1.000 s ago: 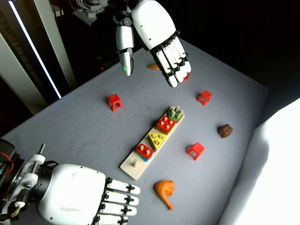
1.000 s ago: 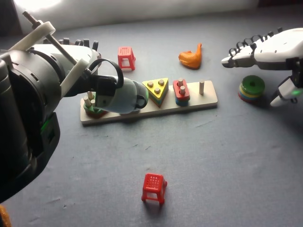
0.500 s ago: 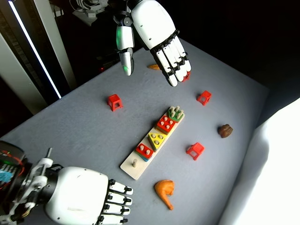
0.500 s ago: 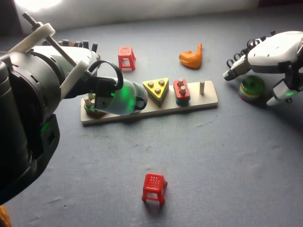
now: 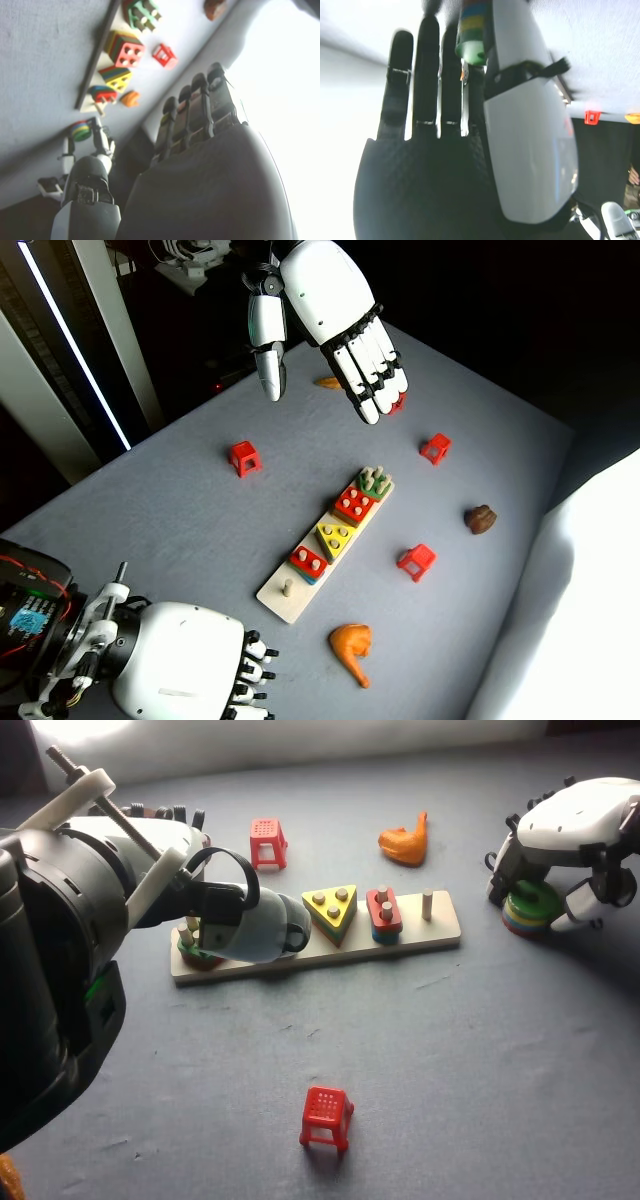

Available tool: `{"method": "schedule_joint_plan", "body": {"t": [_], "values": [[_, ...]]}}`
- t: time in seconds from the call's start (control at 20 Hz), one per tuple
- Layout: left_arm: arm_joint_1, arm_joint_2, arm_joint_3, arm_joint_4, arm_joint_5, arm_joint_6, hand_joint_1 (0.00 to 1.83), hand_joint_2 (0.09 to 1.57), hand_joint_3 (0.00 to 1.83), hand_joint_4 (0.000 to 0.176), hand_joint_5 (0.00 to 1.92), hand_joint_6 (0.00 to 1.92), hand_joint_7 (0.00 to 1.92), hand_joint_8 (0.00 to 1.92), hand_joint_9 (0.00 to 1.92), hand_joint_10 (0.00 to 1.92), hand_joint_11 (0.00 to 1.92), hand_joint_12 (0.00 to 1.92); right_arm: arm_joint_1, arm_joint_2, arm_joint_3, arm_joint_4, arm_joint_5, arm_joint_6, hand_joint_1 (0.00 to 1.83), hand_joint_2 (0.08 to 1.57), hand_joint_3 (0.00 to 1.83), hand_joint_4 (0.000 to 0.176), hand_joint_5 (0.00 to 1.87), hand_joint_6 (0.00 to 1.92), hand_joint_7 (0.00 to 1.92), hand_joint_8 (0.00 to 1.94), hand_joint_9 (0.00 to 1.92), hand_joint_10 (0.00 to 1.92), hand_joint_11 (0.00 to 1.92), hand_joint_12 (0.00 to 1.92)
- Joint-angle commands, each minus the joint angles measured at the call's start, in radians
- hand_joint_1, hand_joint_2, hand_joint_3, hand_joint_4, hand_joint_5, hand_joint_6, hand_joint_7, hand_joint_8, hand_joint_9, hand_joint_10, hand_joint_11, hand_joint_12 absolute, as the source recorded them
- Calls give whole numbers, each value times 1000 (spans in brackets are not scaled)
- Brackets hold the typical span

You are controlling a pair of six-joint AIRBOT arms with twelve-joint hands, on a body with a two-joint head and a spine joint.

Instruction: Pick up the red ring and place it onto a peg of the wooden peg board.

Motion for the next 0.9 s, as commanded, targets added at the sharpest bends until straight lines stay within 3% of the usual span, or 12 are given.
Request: {"method": "schedule_joint_plan", "body": {"t": [0.0,0.05,0.15,0.45,0.85], "values": [[-13,0,3,93,7,-1,0,1192,6,0,0,0,2,1,0,0,1,0,-2,5,7,2,65,-6,1233,1079,15,0,963,939,1126,576,1074,72,697,1035],[-13,0,3,94,7,-1,0,1196,8,0,0,0,0,0,0,0,0,0,-3,4,7,2,65,-6,1226,1104,0,4,951,1013,1074,808,1150,89,756,1072],[-13,0,3,98,7,-1,0,1200,9,0,0,0,0,0,0,0,0,0,-4,4,7,2,66,-6,1236,1080,0,20,1017,932,1124,759,1278,103,876,1078],[-13,0,3,98,7,-1,0,1204,8,0,0,0,0,0,0,0,0,0,11,5,6,2,66,-3,1232,1089,0,19,995,967,1105,792,1284,85,867,1114],[-13,0,2,99,7,-1,0,1207,7,0,0,0,0,0,0,0,0,0,149,-1,-47,2,32,-3,1227,1096,2,23,987,978,1077,834,1270,47,830,1102]]}}
